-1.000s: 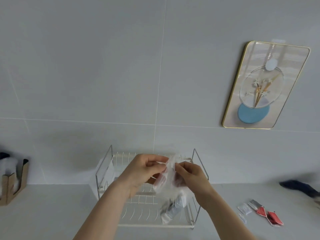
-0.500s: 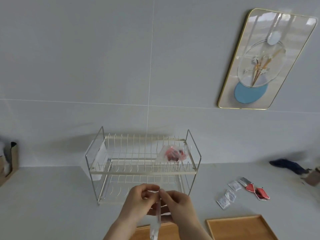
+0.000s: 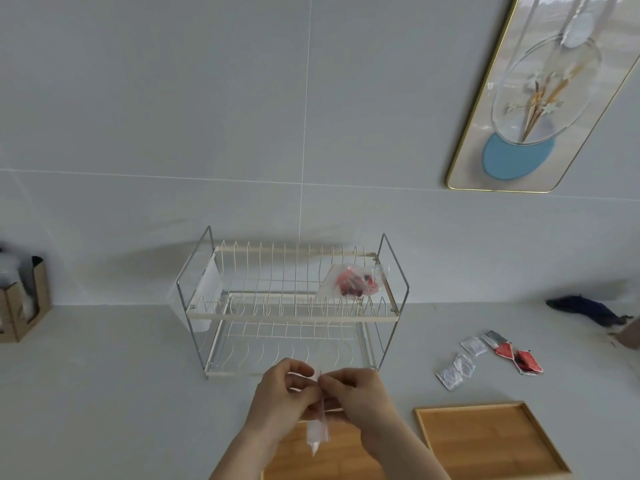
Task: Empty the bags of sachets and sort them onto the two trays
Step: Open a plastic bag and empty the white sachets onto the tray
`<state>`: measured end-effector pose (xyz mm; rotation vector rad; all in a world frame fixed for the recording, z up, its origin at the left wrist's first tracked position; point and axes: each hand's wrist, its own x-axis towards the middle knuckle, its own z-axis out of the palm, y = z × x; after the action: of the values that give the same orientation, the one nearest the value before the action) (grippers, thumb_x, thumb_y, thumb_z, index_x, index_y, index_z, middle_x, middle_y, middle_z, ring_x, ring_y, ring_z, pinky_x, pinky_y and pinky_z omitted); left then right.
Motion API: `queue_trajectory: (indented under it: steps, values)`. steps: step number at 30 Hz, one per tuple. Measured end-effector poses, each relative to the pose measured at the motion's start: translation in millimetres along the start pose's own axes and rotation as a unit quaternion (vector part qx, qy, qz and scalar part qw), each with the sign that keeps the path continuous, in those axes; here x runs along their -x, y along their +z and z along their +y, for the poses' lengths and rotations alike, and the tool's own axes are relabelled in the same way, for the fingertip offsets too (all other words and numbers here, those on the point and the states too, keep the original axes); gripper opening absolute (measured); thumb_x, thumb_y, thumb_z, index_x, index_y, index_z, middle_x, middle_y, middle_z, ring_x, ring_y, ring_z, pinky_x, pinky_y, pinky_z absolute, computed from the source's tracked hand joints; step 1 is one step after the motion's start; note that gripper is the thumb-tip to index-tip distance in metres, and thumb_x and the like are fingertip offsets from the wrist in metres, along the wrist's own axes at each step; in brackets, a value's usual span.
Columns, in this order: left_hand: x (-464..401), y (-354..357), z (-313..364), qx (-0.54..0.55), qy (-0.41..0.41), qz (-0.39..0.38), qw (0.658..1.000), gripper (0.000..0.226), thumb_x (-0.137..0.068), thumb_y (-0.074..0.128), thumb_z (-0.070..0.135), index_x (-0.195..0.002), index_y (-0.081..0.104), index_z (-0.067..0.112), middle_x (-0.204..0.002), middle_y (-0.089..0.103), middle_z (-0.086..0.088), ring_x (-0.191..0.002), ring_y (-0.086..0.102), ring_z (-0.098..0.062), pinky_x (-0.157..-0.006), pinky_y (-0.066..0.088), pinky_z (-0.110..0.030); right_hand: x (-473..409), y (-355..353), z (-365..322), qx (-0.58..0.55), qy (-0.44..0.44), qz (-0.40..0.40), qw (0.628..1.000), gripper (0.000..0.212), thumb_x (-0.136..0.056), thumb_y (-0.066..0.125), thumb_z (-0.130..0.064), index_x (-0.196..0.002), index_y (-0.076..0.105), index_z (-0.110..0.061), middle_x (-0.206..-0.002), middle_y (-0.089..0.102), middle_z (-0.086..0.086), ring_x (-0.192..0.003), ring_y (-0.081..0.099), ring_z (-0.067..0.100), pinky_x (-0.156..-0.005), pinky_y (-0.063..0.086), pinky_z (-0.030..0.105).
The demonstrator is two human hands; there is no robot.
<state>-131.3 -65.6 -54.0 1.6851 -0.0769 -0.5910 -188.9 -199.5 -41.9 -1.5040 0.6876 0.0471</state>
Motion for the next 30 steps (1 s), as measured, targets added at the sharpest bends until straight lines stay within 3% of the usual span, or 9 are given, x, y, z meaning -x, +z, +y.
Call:
queue_trajectory:
  steps: [4,8,12,16,20,22,25,30]
  values:
    - [4,-3,-1,0.003,-0.005,0.015,1.000,0.027,-0.075,0.075,-0.001,-0.097,0.063,0.008,-0.089,0.074,-0.015,-0.078,0.075,-0.033,-0.069,0.064,-0.043,-3,0,8,0.074,-0.033,0.003,0.997,0.018,-0.092,0.061,-0.005,-0.082,0.076,-0.001,-0.081,0.078,0.022,-0.078,0.077,0.036,-0.077,0.064,0.052]
    - [3,1,1,-0.017,0.007,0.027,0.999,0.022,-0.074,0.071,-0.002,-0.092,0.061,0.006,-0.086,0.072,-0.016,-0.071,0.073,-0.032,-0.067,0.064,-0.045,-3,3,8,0.167,-0.069,0.030,0.983,0.023,-0.092,0.056,-0.007,-0.078,0.074,-0.007,-0.070,0.077,0.010,-0.065,0.077,0.021,-0.065,0.066,0.044]
    - [1,3,0,-0.057,0.016,0.040,0.997,0.019,-0.064,0.069,0.007,-0.081,0.060,0.010,-0.076,0.073,-0.013,-0.066,0.071,-0.028,-0.071,0.061,-0.053,0,2,4,0.236,-0.090,0.044,0.967,0.022,-0.091,0.052,-0.007,-0.079,0.071,-0.007,-0.071,0.076,0.009,-0.064,0.076,0.015,-0.063,0.065,0.039]
    - [1,11,-2,-0.068,0.003,0.063,0.996,0.014,-0.065,0.068,0.008,-0.075,0.060,0.012,-0.073,0.073,-0.011,-0.072,0.072,-0.033,-0.072,0.061,-0.054,-1,5,3,0.288,-0.097,0.060,0.951,0.016,-0.089,0.055,-0.010,-0.081,0.069,-0.007,-0.074,0.076,0.009,-0.068,0.077,0.016,-0.065,0.061,0.037]
    - [1,0,-3,-0.048,0.002,0.135,0.990,0.009,-0.073,0.065,0.004,-0.072,0.060,0.011,-0.059,0.068,-0.003,-0.054,0.069,-0.019,-0.073,0.061,-0.052,-5,-4,6,0.333,-0.090,0.103,0.933,0.015,-0.088,0.058,-0.013,-0.075,0.065,-0.011,-0.074,0.073,0.005,-0.071,0.071,0.022,-0.064,0.057,0.036]
    - [-2,-18,-2,-0.041,-0.004,0.176,0.984,0.012,-0.076,0.068,0.002,-0.072,0.059,0.009,-0.059,0.066,-0.001,-0.048,0.068,-0.015,-0.076,0.062,-0.050,-7,-19,10,0.317,-0.078,0.126,0.937,0.016,-0.088,0.060,-0.016,-0.074,0.066,-0.013,-0.072,0.074,0.004,-0.069,0.074,0.022,-0.068,0.062,0.039]
    - [-1,-35,4,-0.116,0.011,0.180,0.977,0.013,-0.074,0.071,0.009,-0.075,0.059,0.012,-0.064,0.070,-0.001,-0.060,0.072,-0.020,-0.074,0.058,-0.045,-8,-29,15,0.302,-0.074,0.120,0.943,0.017,-0.087,0.061,-0.014,-0.072,0.068,-0.016,-0.066,0.075,0.006,-0.064,0.075,0.019,-0.067,0.064,0.045]
    - [1,-33,12,-0.154,0.032,0.170,0.973,0.011,-0.073,0.068,0.016,-0.075,0.058,0.017,-0.072,0.069,-0.003,-0.071,0.070,-0.027,-0.073,0.057,-0.045,-14,-26,12,0.258,-0.091,0.116,0.955,0.012,-0.088,0.060,-0.019,-0.076,0.066,-0.019,-0.078,0.074,0.001,-0.075,0.073,0.023,-0.072,0.064,0.048]
